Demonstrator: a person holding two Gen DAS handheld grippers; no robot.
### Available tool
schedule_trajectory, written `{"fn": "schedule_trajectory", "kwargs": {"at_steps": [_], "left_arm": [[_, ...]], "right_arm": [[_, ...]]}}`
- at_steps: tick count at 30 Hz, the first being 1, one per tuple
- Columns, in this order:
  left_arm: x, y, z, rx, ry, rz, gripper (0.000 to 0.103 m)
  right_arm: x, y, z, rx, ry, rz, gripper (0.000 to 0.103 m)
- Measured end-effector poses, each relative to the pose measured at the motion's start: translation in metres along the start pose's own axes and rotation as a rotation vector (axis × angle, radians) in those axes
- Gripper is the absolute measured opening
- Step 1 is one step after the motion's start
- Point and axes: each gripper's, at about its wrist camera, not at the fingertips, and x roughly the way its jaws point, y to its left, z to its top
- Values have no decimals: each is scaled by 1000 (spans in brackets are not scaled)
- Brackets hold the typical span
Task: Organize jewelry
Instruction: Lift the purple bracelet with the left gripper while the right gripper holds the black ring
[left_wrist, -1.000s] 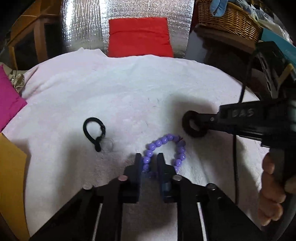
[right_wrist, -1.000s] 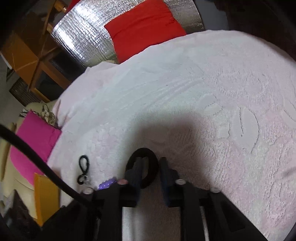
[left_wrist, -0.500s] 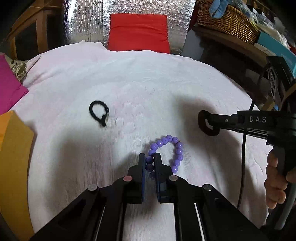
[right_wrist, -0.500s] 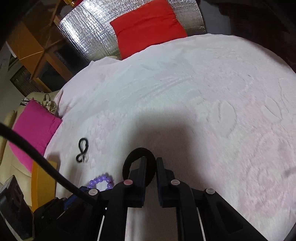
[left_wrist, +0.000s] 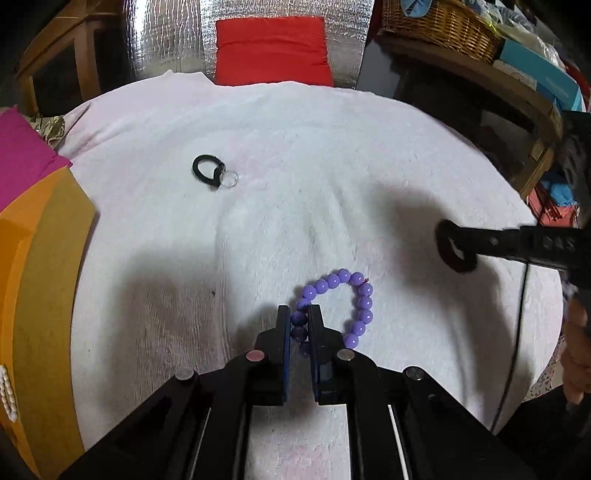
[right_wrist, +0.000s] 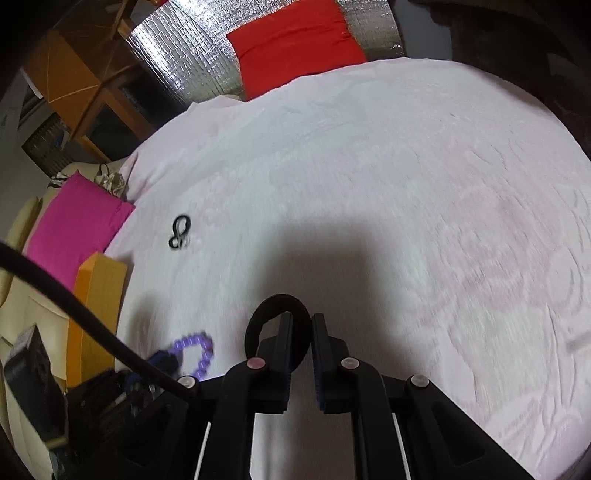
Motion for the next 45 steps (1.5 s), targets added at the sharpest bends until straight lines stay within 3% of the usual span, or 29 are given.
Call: {"fn": "schedule_trajectory", "kwargs": {"at_steps": [4,8,12,16,27,45], "left_arm": [[5,1,2,3,6,6,10],[10,-5,2,62,8,0,21],[13,-6,4,84,8,-8,21],[12,-4,7,69,7,-5,13],[8,-14,10,111,-22,77,13],[17,-9,8,129,17,92,18]], "right_arm": [[3,4,-4,-30,12,-26,11],[20,10,0,-48,55,-67,11],[29,20,3,-99,55,-106,11],[33,17,7,-80,71,-96,11],[35,17,8,-65,77,-81,11],[37,13,7,-33,53,-65,13]]}}
